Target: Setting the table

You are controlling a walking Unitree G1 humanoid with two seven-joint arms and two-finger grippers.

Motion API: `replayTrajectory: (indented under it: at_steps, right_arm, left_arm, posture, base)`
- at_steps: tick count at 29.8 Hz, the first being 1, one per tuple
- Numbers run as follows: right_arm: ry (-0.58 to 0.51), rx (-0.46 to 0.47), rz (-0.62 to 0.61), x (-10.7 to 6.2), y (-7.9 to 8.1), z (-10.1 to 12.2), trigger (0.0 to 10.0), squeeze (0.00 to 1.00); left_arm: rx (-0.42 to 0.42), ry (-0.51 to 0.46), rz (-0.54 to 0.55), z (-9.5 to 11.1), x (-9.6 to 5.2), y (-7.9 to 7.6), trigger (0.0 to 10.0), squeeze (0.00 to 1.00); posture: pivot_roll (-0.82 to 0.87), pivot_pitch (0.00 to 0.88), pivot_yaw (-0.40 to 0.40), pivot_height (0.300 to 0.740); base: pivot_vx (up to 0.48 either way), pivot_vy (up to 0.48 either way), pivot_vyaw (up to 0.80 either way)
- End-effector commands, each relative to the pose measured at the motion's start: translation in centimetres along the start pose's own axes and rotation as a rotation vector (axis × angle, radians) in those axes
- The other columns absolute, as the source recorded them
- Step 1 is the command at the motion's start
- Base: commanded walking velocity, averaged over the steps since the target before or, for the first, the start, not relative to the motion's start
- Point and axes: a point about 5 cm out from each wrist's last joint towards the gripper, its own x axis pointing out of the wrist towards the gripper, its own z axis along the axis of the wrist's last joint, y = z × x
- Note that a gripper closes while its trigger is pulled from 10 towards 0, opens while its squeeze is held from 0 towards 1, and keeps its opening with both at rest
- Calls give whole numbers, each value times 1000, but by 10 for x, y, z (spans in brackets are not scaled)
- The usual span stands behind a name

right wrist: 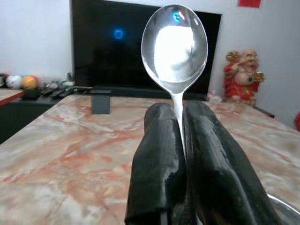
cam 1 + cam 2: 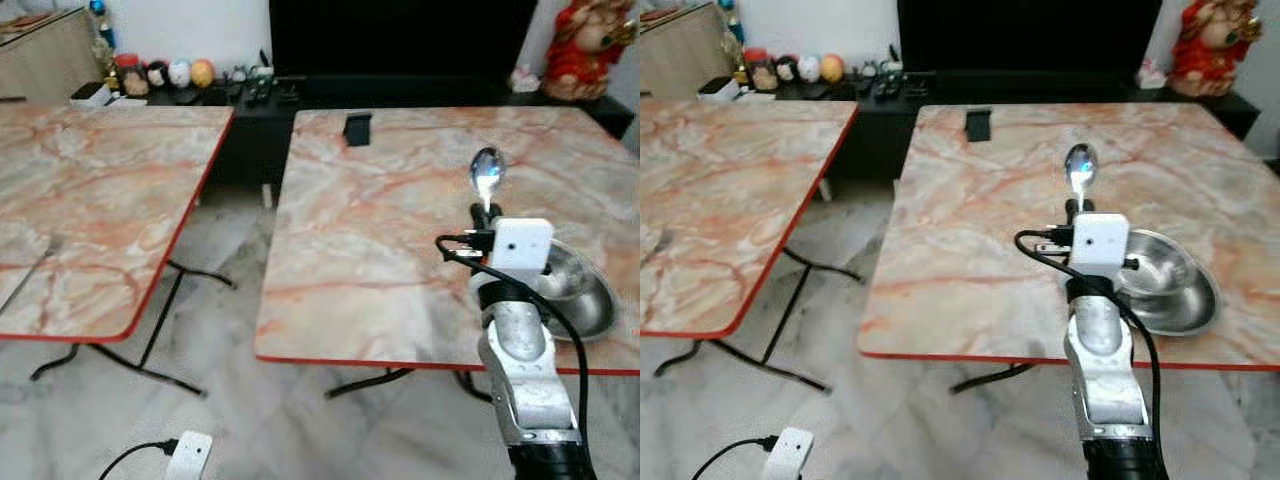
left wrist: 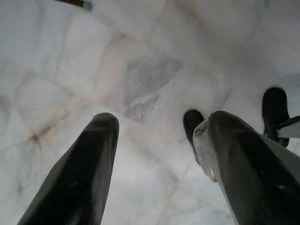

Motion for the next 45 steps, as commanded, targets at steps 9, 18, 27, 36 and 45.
replayTrajectory:
  at_steps: [9,18,27,36,45]
  right_arm:
    - [-5,-4,-3,5,-3,3,10000,0]
    - [-5,-2,4,5,-1,3,10000,0]
    - [-2,-2,5,4,-1,1,10000,0]
    - [0,-7,0,3,-4,0,10000,0]
    - [3,-9,5,6,-2,1,10000,0]
  left_arm:
    - [-3,12,5,-1,0,2,10000,0]
    - [-1,12,3,-2,0,2,10000,0]
    - [5,13,4,-3,-1,3,10000,0]
    - [-9,3,2,-5,-1,3,10000,0]
    - [-13,-2,-1,-2,-1,3,10000,0]
  posture:
    - [-36,0,13,740]
    - [-35,0,12,740]
    - [-35,0,15,740]
    - [-36,0,17,740]
    - [-35,0,15,740]
  base:
    - [0,-339,0]
    - [0,-340,0]
    - [0,-185,0]
    - [0,0,0]
    - [0,0,0]
